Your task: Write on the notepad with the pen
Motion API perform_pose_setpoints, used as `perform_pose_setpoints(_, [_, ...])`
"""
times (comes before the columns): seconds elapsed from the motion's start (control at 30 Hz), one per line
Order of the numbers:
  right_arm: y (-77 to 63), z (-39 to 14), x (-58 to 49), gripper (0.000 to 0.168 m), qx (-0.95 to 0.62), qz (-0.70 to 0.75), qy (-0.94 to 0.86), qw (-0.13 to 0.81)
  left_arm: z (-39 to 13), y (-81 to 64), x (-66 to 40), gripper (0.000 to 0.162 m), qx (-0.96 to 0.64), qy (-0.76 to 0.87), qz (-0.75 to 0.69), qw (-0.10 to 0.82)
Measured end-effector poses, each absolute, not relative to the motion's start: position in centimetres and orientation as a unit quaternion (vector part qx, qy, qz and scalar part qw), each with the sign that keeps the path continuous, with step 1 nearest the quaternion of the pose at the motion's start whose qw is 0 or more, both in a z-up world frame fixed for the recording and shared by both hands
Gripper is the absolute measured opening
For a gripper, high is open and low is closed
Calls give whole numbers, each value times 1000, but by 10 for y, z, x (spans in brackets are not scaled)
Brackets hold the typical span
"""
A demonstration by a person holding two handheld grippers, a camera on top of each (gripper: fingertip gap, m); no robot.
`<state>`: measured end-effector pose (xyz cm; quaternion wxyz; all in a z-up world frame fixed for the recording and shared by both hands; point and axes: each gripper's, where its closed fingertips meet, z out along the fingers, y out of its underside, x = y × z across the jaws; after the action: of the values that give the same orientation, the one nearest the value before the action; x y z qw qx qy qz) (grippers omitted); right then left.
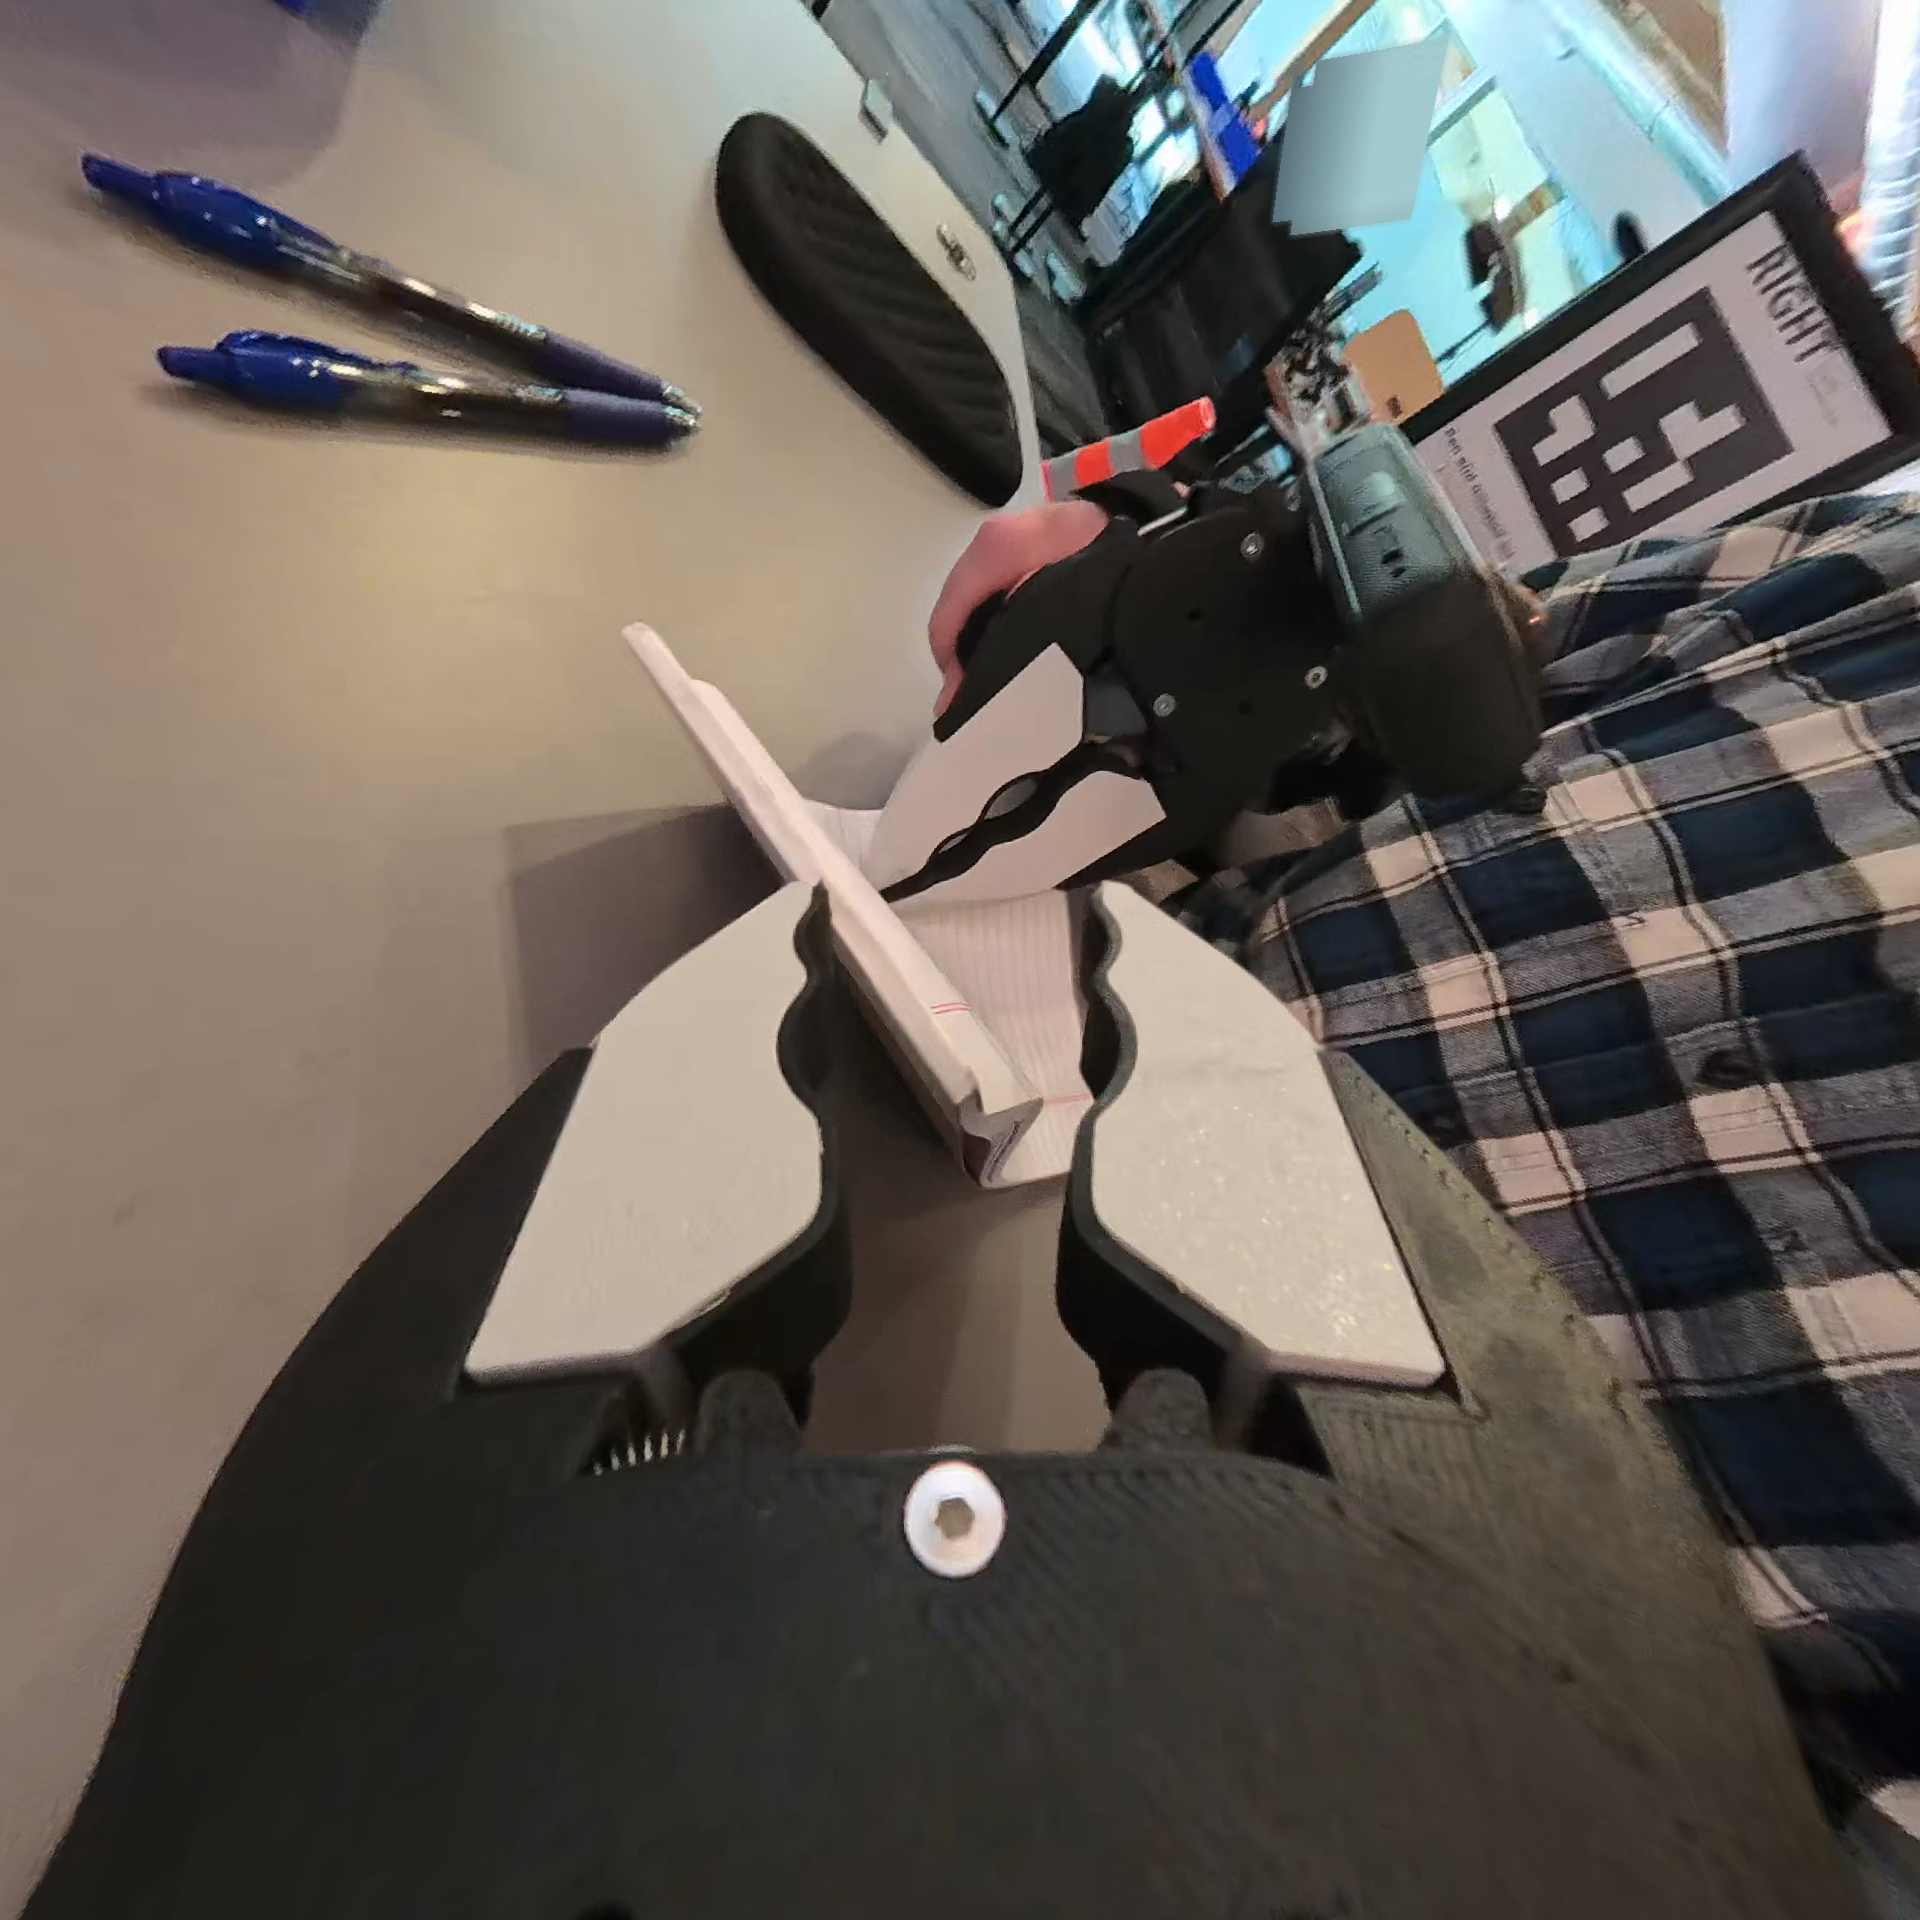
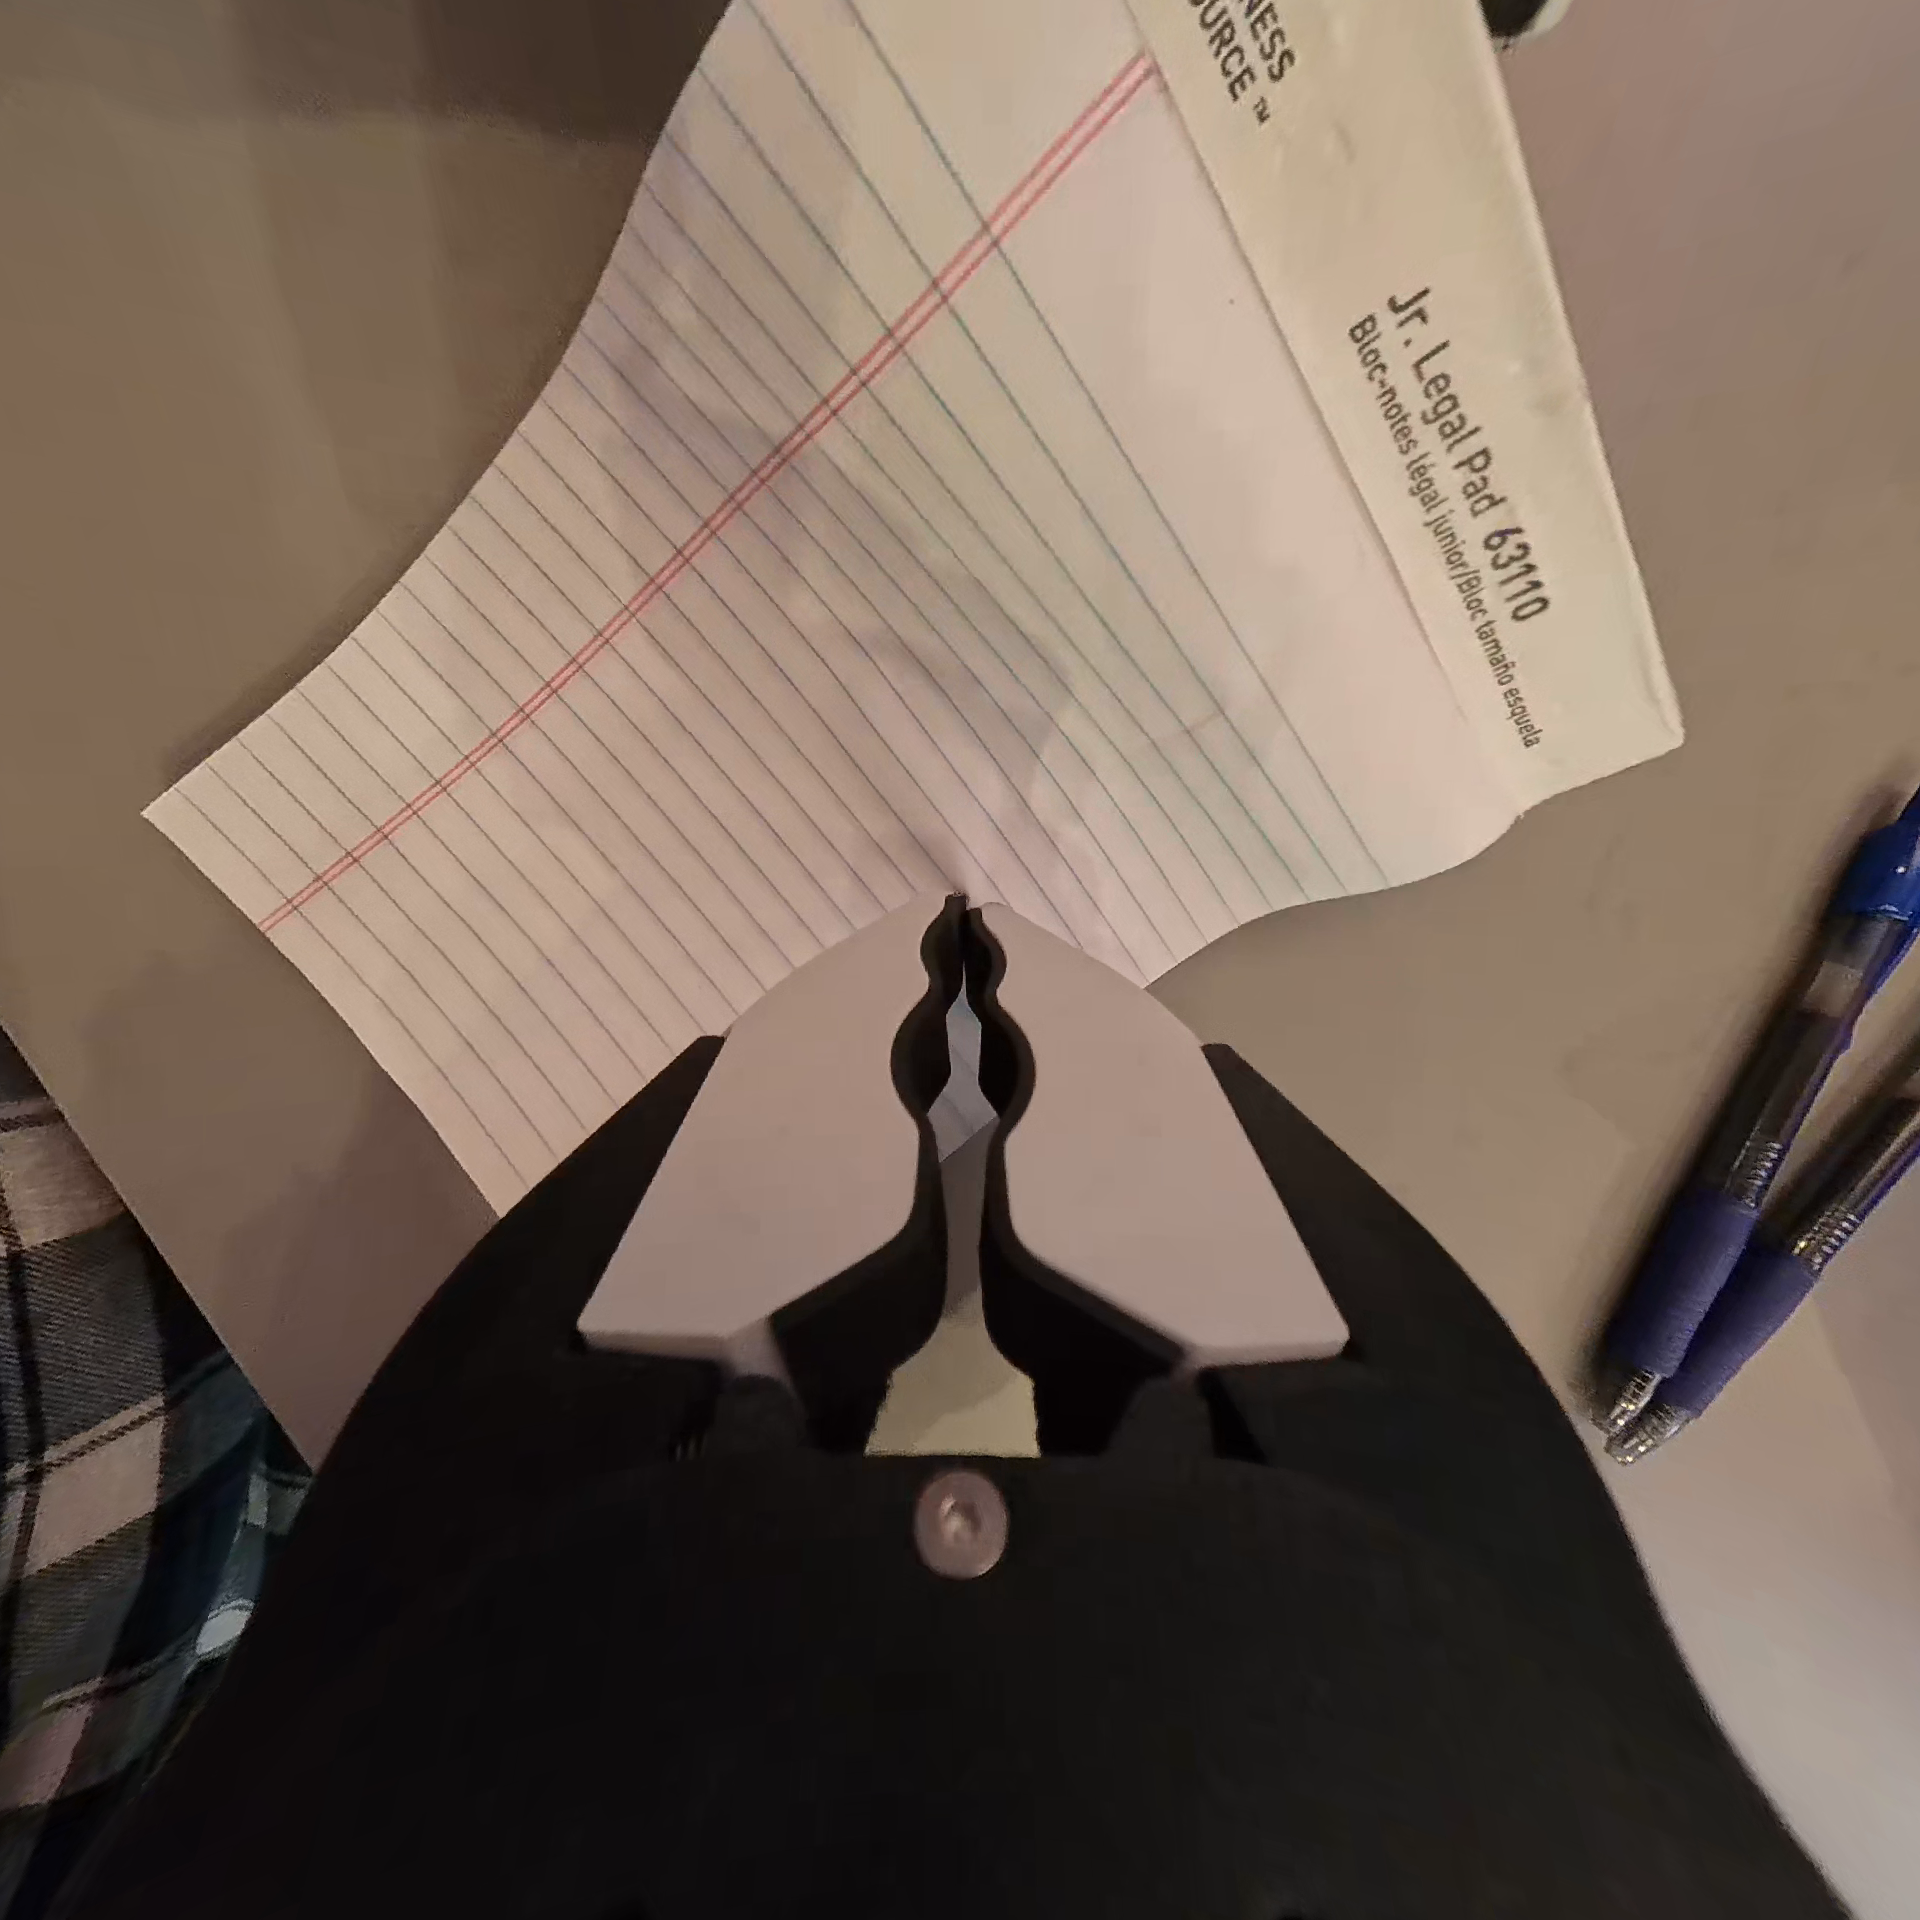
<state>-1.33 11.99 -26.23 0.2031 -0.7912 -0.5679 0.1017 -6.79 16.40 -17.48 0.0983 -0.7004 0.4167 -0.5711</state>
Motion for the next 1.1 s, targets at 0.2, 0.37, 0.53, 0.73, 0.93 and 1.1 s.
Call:
perform_pose_setpoints(0.2, [120,-262,-13,0,-790,104,-567,209,-179,167,-69,52,-709,380,-581,127])
perform_pose_setpoints(0.37, [120,-262,-13,0,-788,103,-567,214,-173,166,-66,42,-685,339,-631,135])
perform_pose_setpoints(0.53, [120,-262,-13,0,-789,113,-561,224,-174,164,-52,26,-676,304,-657,139])
perform_pose_setpoints(0.73, [120,-262,-13,0,-787,112,-562,229,-178,166,-51,28,-695,260,-652,156])
perform_pose_setpoints(0.93, [122,-262,-11,0,-786,113,-559,236,-213,171,-58,19,-784,286,-515,197])
perform_pose_setpoints(1.1, [122,-256,-10,0,-782,137,-558,242,-213,172,-60,6,-775,291,-520,211])
